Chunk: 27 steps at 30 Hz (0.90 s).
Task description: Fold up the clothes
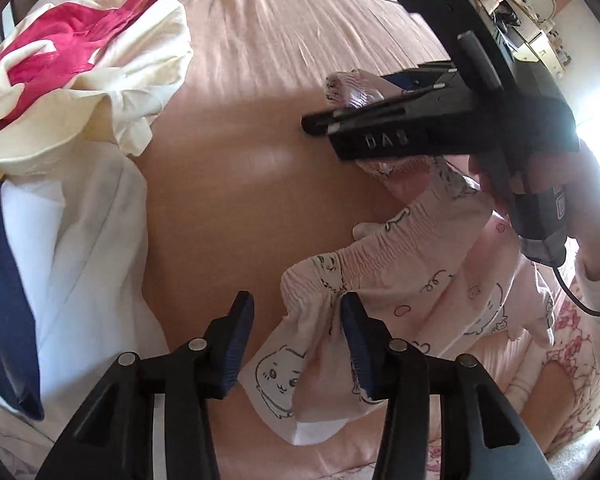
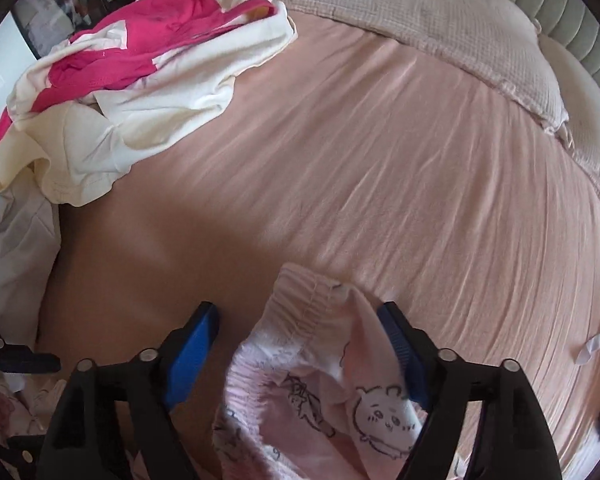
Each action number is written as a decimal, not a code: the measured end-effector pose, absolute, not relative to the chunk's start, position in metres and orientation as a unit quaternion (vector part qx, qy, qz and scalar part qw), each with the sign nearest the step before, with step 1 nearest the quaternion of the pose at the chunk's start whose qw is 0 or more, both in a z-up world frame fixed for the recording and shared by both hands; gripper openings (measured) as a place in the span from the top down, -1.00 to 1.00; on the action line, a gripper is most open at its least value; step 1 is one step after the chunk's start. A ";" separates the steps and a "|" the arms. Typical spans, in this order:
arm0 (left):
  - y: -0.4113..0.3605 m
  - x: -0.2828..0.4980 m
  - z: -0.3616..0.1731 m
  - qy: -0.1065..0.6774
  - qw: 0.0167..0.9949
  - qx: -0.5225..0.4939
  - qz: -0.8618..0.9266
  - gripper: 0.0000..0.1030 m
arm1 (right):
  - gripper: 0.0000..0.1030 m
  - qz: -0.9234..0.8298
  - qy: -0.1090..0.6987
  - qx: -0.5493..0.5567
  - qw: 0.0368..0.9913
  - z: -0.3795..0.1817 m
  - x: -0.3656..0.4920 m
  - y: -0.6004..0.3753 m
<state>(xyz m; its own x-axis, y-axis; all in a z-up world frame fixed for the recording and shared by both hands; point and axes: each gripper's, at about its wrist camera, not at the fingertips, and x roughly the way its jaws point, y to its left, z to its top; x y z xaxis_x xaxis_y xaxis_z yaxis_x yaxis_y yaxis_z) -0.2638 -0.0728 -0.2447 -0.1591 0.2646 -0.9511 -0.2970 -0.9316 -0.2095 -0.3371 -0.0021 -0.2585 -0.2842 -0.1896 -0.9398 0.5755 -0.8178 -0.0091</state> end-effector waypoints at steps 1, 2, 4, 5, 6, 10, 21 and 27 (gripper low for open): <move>-0.067 -0.262 -0.243 0.027 0.184 -0.617 0.765 0.86 | 0.58 -0.790 0.166 0.540 0.238 -0.255 -0.340 0.003; -0.063 -0.259 -0.238 0.034 0.185 -0.608 0.771 0.87 | 0.65 -0.793 0.137 0.547 0.231 -0.250 -0.345 0.013; -0.060 -0.253 -0.221 0.033 0.189 -0.589 0.785 0.87 | 0.65 -0.805 0.104 0.543 0.217 -0.234 -0.348 0.036; -0.061 -0.249 -0.209 0.022 0.192 -0.580 0.792 0.87 | 0.65 -0.813 0.096 0.535 0.208 -0.223 -0.347 0.048; -0.062 -0.244 -0.195 0.010 0.198 -0.569 0.798 0.87 | 0.65 -0.823 0.092 0.523 0.201 -0.208 -0.343 0.060; -0.060 -0.212 -0.120 -0.008 0.215 -0.499 0.840 0.87 | 0.65 -0.877 0.067 0.439 0.185 -0.113 -0.303 0.114; -0.030 -0.129 0.090 0.041 0.258 -0.278 0.924 0.87 | 0.65 -0.958 -0.007 0.212 0.194 0.134 -0.133 0.234; -0.014 -0.169 0.121 0.042 0.253 -0.279 0.925 0.87 | 0.65 -0.967 0.003 0.185 0.176 0.180 -0.122 0.265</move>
<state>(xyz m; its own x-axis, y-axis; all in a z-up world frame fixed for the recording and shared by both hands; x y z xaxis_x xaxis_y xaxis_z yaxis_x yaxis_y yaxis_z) -0.1690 -0.0136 0.1215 -0.7164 0.4451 -0.5372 -0.4917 -0.8684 -0.0639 -0.1225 0.2647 0.1795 -0.8692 -0.3396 -0.3594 0.3420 -0.9378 0.0591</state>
